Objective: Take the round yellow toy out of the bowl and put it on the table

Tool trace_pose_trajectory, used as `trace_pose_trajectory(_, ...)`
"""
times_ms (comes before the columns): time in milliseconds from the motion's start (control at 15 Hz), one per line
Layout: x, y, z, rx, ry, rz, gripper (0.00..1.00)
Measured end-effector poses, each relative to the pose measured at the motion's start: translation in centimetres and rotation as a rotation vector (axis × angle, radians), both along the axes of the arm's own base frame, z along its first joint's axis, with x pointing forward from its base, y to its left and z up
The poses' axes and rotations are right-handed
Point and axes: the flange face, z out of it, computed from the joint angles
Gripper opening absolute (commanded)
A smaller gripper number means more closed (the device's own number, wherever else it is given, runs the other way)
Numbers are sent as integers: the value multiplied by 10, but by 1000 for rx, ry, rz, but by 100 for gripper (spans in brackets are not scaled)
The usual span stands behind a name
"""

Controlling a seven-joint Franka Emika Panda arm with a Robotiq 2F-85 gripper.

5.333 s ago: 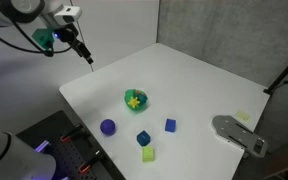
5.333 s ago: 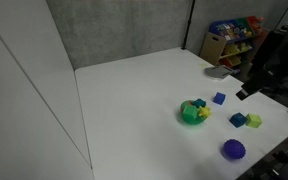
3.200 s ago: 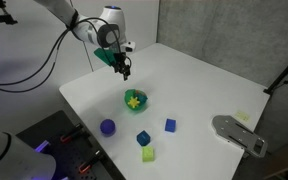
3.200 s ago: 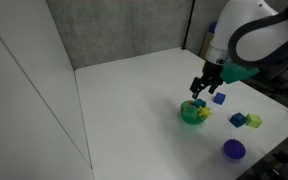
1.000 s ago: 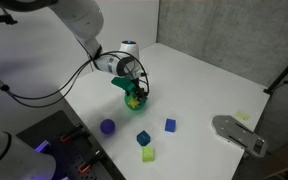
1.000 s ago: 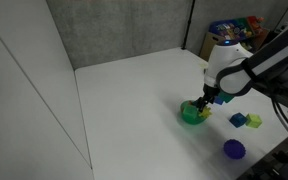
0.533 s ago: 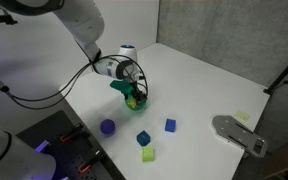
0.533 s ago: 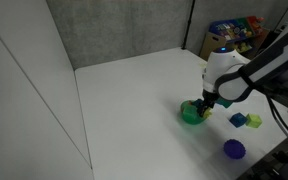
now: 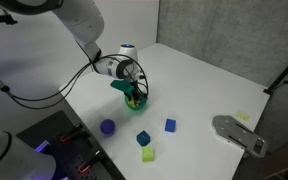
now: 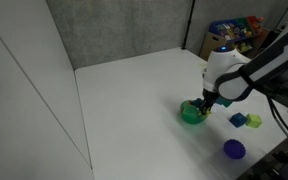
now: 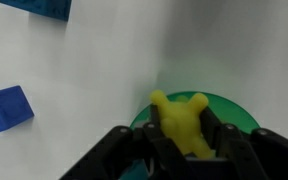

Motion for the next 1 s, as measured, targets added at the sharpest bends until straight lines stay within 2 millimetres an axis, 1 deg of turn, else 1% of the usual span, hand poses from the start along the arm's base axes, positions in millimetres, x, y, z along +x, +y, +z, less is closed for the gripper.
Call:
trace_pose_trajectory(133,3,1,10,4,-16,-2,15)
trace_pose_trajectory(267,7,5,25,20,-32,-12,14)
trace_pose_trajectory(467,12,14,58,61,-49,-35,13)
trace_pose_trajectory(600,17,12,83,76,-71,-53,13)
trace_pose_trajectory(733,22,2,101,75,-97,-73,13)
trace_pose_trajectory(800,25,-7,107,71,-107,-88,13)
trace_pose_trajectory(1000,33,-41,114,51,-130,-145,13)
